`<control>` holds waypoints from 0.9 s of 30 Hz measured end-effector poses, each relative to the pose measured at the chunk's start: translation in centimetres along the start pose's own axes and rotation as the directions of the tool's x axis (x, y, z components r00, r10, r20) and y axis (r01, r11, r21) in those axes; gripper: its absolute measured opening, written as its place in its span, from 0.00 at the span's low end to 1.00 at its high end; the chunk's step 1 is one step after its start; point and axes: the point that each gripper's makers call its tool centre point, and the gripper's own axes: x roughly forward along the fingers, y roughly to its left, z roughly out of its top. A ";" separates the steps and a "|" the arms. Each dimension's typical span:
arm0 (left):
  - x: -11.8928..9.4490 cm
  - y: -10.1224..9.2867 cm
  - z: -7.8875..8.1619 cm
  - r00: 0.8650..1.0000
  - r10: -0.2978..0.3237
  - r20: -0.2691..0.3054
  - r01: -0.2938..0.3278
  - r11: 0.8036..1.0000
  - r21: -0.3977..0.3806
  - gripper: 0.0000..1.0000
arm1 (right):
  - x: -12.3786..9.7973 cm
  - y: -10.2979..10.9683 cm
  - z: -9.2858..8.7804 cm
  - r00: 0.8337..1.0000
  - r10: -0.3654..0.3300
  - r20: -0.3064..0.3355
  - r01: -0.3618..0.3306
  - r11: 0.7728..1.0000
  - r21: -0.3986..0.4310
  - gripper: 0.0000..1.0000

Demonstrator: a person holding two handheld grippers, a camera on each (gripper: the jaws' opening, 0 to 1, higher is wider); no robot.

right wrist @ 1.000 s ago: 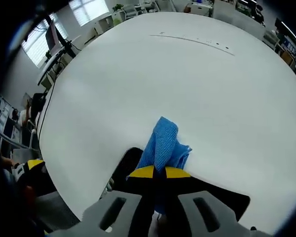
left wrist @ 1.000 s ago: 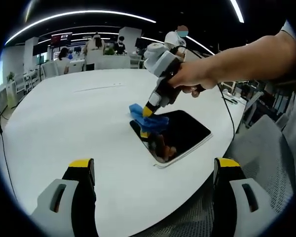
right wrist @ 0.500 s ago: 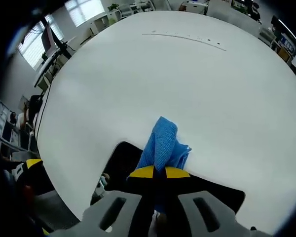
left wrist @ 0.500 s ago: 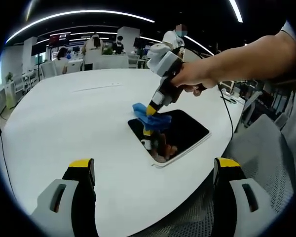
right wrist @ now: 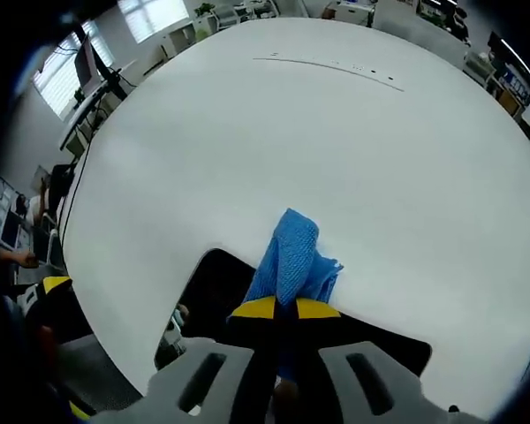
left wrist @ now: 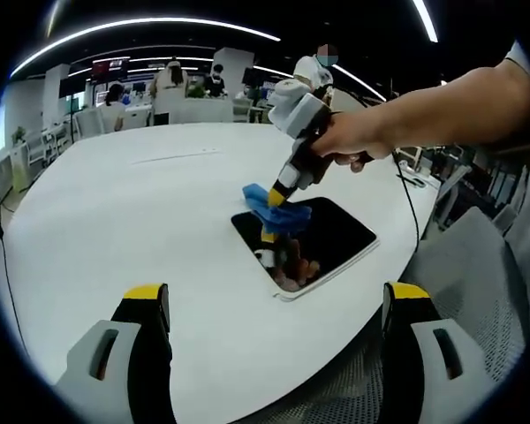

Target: Wipe the mirror surface with the cleaning cloth until all visible marks leave the cleaned area.

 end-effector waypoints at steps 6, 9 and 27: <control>-0.2 0.2 0.4 1.000 0.015 0.021 -0.015 1.000 -0.013 0.99 | 0.0 0.0 0.0 1.000 -0.007 0.012 0.007 1.000 0.019 0.00; -0.1 -0.1 0.5 1.000 -0.001 0.024 0.001 1.000 -0.018 0.99 | -0.1 0.1 -0.3 1.000 0.004 0.007 -0.004 0.999 0.048 0.00; -0.4 0.3 0.9 0.999 0.019 0.050 -0.019 1.000 -0.009 0.99 | -1.9 2.9 -4.2 0.999 0.032 -0.001 -0.032 0.999 0.041 0.00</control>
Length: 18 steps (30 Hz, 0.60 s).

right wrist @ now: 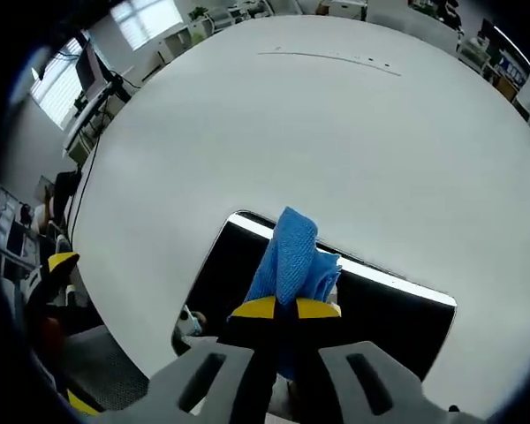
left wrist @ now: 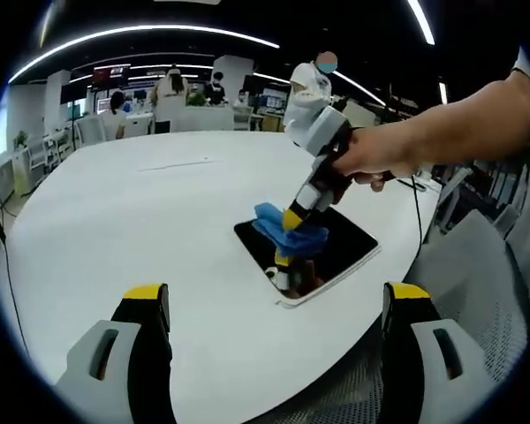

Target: Wipe the mirror surface with the cleaning cloth until all visible marks leave the cleaned area.

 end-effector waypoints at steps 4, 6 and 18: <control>0.1 -0.3 -0.2 1.000 -0.014 -0.012 0.014 1.000 0.004 0.99 | 0.2 0.2 -0.5 1.000 0.010 -0.004 -0.010 1.000 0.012 0.00; 0.1 -0.3 -0.1 1.000 -0.013 -0.006 0.013 1.000 0.009 0.99 | -0.1 0.5 -1.0 1.000 0.014 -0.006 -0.014 1.000 0.021 0.00; -0.1 0.0 -0.3 1.000 0.000 -0.007 0.000 1.000 0.023 0.99 | -0.9 1.8 -2.9 0.999 0.044 -0.015 -0.042 0.996 0.082 0.00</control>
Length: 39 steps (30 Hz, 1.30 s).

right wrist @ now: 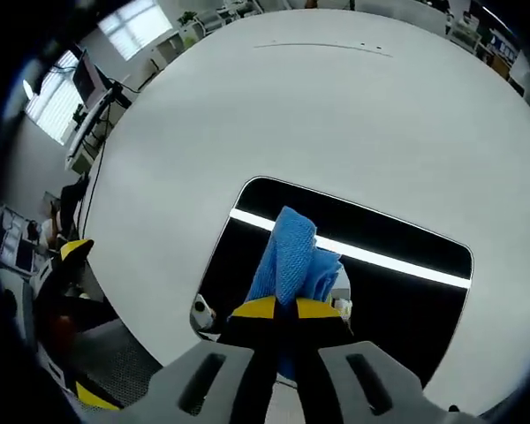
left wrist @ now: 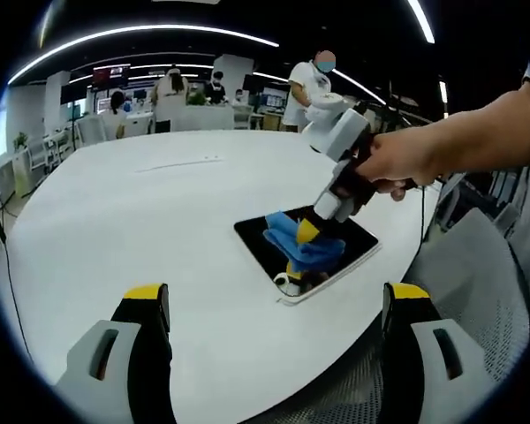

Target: Wipe the mirror surface with the cleaning cloth until all visible marks leave the cleaned area.

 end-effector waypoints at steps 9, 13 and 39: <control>0.0 0.2 0.1 1.000 0.009 0.003 -0.009 1.000 -0.014 0.99 | 0.3 0.6 -1.3 1.000 -0.001 -0.004 0.001 0.999 -0.045 0.00; -0.1 0.3 0.2 1.000 0.021 0.008 -0.020 0.999 -0.026 0.99 | 0.3 0.8 -1.9 1.000 0.012 -0.005 -0.012 1.000 -0.021 0.00; 0.1 0.5 -0.2 1.000 0.024 -0.016 -0.024 1.000 -0.016 0.99 | -0.1 1.8 -4.1 0.998 0.060 -0.036 -0.059 0.998 0.015 0.00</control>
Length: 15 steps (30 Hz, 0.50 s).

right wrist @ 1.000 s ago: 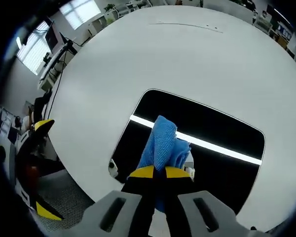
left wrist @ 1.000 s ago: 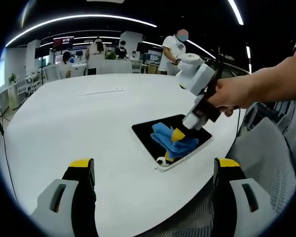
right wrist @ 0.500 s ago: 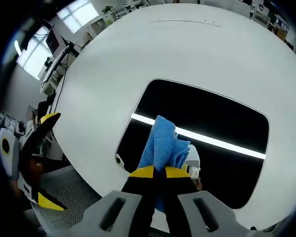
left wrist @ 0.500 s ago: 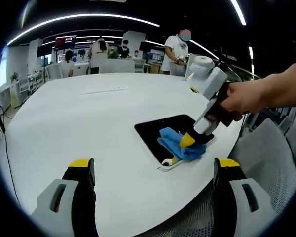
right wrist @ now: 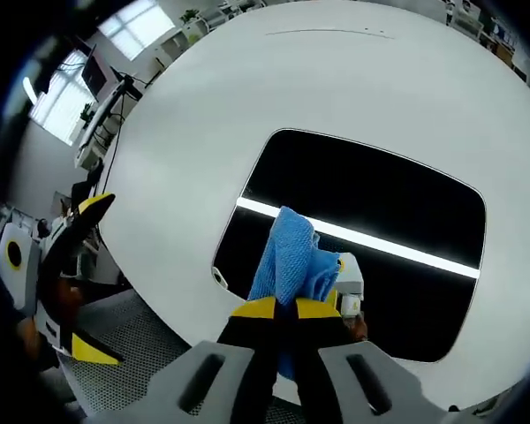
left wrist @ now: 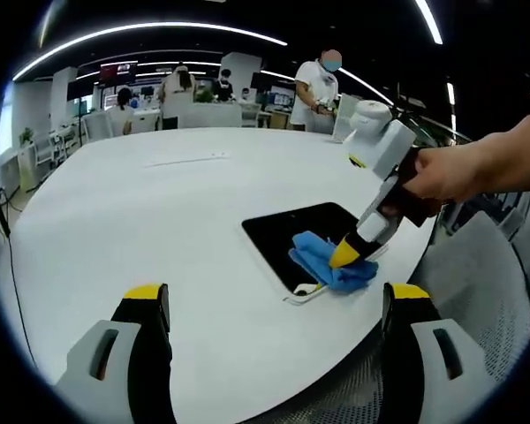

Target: Wipe the mirror surface with the cleaning cloth until all visible marks leave the cleaned area.

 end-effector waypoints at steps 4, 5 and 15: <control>-0.1 0.3 0.0 1.000 0.018 0.000 -0.018 1.000 -0.006 0.99 | -0.1 0.1 -0.5 1.000 0.012 -0.009 -0.012 1.000 0.023 0.00; -0.1 0.4 0.0 1.000 0.016 0.002 -0.016 1.000 -0.012 0.99 | -0.1 0.2 -0.6 1.000 0.014 -0.009 -0.014 1.000 0.024 0.00; -0.1 0.3 0.1 1.000 0.017 0.005 -0.017 1.000 -0.009 0.99 | -0.3 0.5 -0.9 1.000 0.020 0.002 -0.020 1.000 0.008 0.00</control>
